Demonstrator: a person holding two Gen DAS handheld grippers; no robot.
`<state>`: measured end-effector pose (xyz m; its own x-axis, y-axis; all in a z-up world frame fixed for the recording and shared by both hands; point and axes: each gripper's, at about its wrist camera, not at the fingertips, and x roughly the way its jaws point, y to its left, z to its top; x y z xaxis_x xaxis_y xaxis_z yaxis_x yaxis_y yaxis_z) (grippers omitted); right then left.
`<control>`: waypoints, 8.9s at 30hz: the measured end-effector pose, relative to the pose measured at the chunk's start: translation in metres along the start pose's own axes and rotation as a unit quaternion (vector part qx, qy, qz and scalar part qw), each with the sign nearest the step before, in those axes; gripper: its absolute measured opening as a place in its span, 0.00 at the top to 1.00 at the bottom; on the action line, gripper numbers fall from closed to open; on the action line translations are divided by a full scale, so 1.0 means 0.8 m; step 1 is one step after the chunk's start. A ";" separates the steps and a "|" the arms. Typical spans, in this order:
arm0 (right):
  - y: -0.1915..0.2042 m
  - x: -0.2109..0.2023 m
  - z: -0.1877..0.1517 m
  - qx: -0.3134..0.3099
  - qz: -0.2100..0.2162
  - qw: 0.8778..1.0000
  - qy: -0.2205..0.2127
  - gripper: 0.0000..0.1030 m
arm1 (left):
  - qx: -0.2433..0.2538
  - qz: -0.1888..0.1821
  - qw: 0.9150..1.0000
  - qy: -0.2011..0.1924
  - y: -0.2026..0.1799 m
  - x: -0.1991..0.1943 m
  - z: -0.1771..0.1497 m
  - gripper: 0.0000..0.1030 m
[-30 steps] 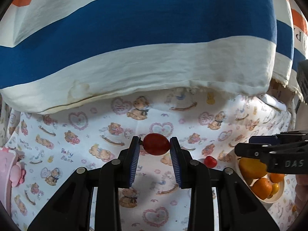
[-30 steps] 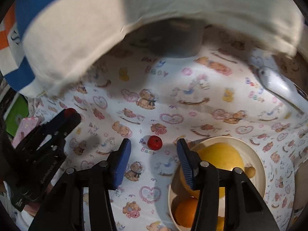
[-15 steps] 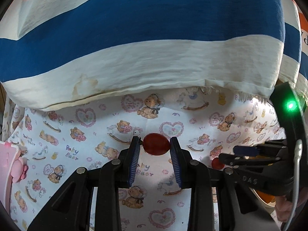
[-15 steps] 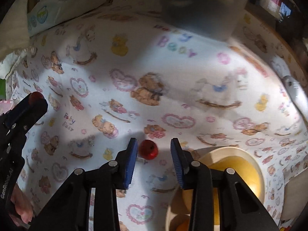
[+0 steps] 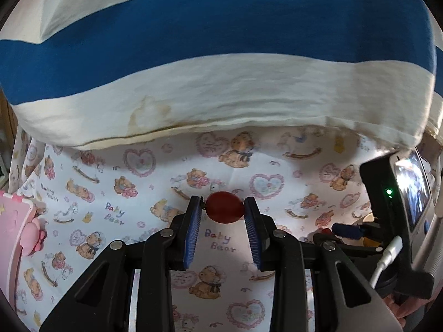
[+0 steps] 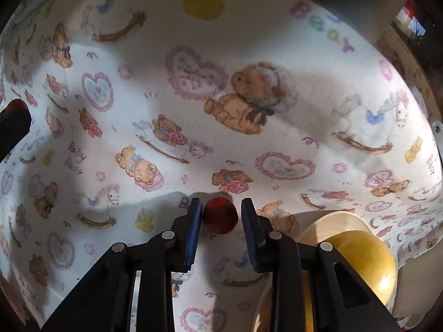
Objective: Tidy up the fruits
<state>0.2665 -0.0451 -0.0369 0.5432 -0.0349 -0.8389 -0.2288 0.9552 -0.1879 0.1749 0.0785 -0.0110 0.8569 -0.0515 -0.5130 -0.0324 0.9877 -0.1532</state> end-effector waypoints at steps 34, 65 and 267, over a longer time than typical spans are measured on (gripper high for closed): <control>-0.214 -0.300 -0.203 0.155 0.108 0.947 -0.260 0.74 | 0.147 -0.129 0.979 -0.051 -0.173 -0.167 0.022 0.70; -0.260 -0.125 -0.261 0.201 0.145 0.963 -0.106 0.74 | 0.244 -0.173 0.952 0.064 -0.290 -0.066 -0.103 0.70; -0.202 -0.202 -0.313 0.140 -0.001 0.926 -0.350 0.01 | 0.141 -0.094 0.980 -0.109 -0.173 -0.159 -0.103 0.00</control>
<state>0.0133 -0.2678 0.0014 0.9567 0.0693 -0.2827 -0.0627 0.9975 0.0323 0.0278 -0.0641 0.0060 0.9242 -0.2343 -0.3016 0.2538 0.9669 0.0264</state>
